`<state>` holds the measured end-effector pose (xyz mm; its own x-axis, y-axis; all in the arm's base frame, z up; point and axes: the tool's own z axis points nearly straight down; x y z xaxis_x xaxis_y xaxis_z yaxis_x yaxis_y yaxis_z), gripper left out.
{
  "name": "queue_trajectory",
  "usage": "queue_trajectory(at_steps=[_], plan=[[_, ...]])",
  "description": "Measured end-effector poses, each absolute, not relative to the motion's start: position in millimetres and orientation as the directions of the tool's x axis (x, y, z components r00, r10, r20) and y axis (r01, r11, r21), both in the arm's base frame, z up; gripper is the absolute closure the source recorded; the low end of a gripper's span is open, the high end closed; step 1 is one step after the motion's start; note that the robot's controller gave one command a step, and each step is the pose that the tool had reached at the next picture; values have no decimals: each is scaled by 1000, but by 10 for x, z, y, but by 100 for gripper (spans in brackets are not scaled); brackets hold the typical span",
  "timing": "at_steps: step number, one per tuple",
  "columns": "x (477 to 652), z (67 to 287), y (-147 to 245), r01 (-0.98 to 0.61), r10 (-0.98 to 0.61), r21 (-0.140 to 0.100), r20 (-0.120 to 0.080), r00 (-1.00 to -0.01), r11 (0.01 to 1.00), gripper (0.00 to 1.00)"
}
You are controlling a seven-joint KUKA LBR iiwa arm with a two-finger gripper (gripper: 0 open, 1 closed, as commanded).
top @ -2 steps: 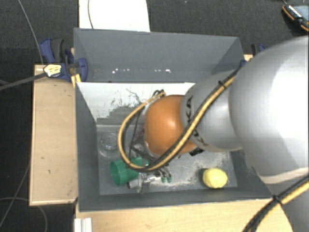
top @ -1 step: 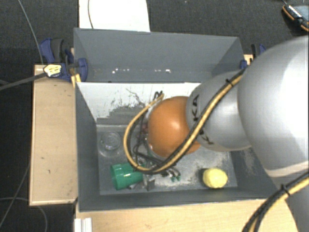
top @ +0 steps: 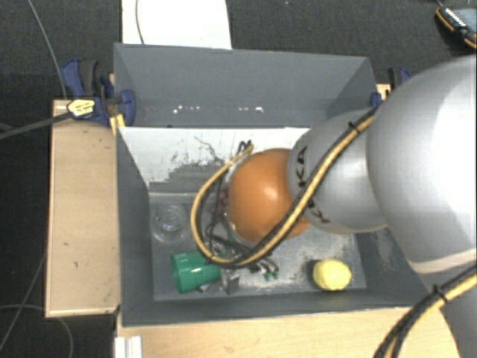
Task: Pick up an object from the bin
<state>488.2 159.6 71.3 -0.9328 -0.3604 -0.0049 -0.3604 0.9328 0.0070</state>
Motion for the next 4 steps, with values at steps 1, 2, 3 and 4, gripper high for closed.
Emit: queue_trajectory(at_steps=[1, 2, 3, 4], plan=[[4873, 717, 1558, -353, -353, 8, -1, -936, 936, 100], [4884, 742, 1476, -346, -346, 8, -1, -938, 938, 100], [4845, 729, 1518, -348, -348, 8, 0, -937, 937, 100], [4886, 724, 1529, -341, -341, 10, -8, -940, 940, 100]])
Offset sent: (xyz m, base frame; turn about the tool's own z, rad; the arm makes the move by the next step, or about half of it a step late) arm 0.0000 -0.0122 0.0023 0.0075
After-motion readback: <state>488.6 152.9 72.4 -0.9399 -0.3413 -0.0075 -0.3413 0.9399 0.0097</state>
